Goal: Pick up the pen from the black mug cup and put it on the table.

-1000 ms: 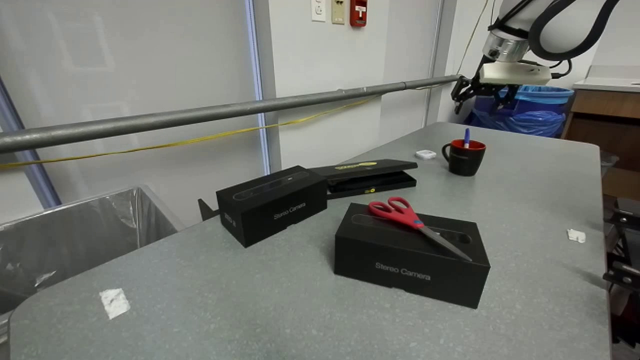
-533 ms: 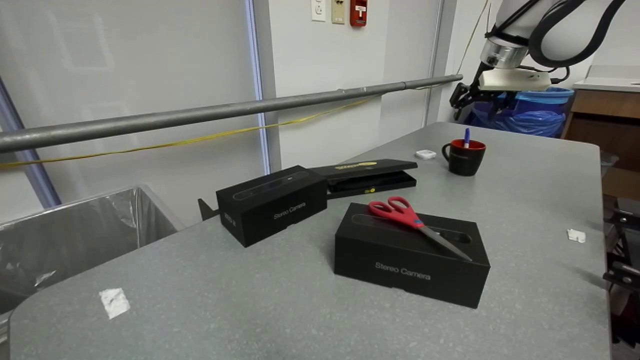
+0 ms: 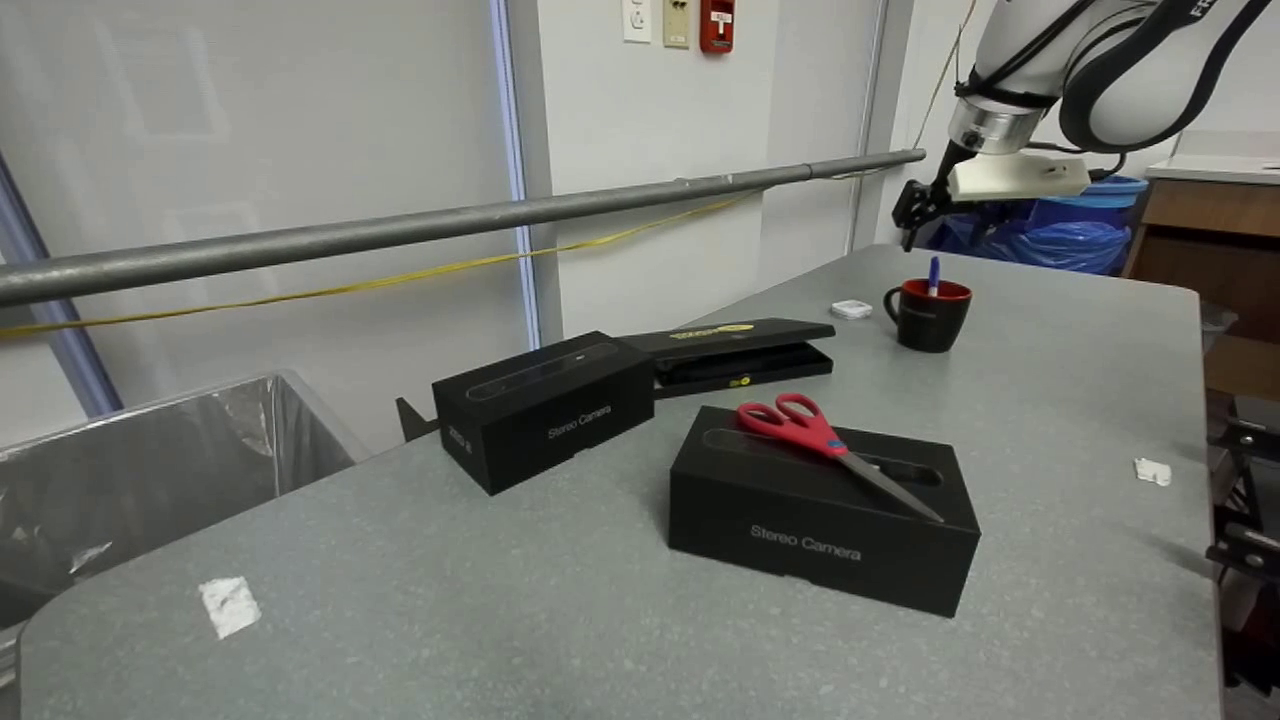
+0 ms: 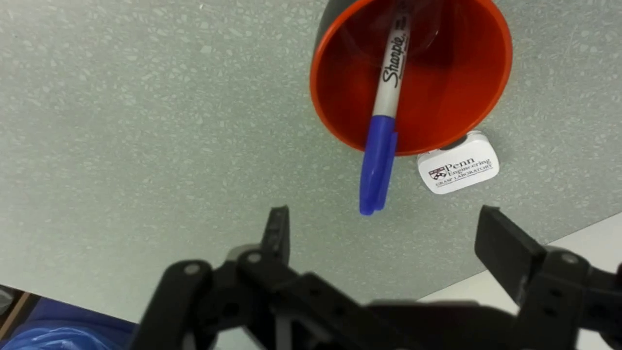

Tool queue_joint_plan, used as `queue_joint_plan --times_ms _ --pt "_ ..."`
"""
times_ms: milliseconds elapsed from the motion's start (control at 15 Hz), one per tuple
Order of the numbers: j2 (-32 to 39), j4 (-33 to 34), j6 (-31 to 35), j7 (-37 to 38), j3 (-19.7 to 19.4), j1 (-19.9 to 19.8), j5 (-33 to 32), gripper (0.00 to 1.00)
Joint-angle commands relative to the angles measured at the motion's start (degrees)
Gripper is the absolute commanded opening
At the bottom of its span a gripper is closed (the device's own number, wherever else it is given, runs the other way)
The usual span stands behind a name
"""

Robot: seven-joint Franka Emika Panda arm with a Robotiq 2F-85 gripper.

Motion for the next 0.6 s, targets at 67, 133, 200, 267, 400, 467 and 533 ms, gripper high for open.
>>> queue_joint_plan --times_ms 67,133,200,267,400,467,533 --pt "5.0 3.4 1.1 3.2 -0.5 1.9 -0.4 1.0" --pt "5.6 3.8 1.1 3.3 -0.6 2.1 -0.5 1.0" --pt "6.2 4.1 1.0 3.5 -0.7 2.4 -0.5 1.0" --pt "6.7 4.4 0.8 3.4 -0.7 2.3 -0.3 1.0" --pt "7.3 4.8 1.2 3.9 -1.3 2.7 -0.8 0.74" --pt "7.5 4.9 1.3 4.2 -1.7 2.9 -1.1 0.66" --pt "7.4 4.8 1.5 4.1 -2.0 2.9 -1.4 0.58"
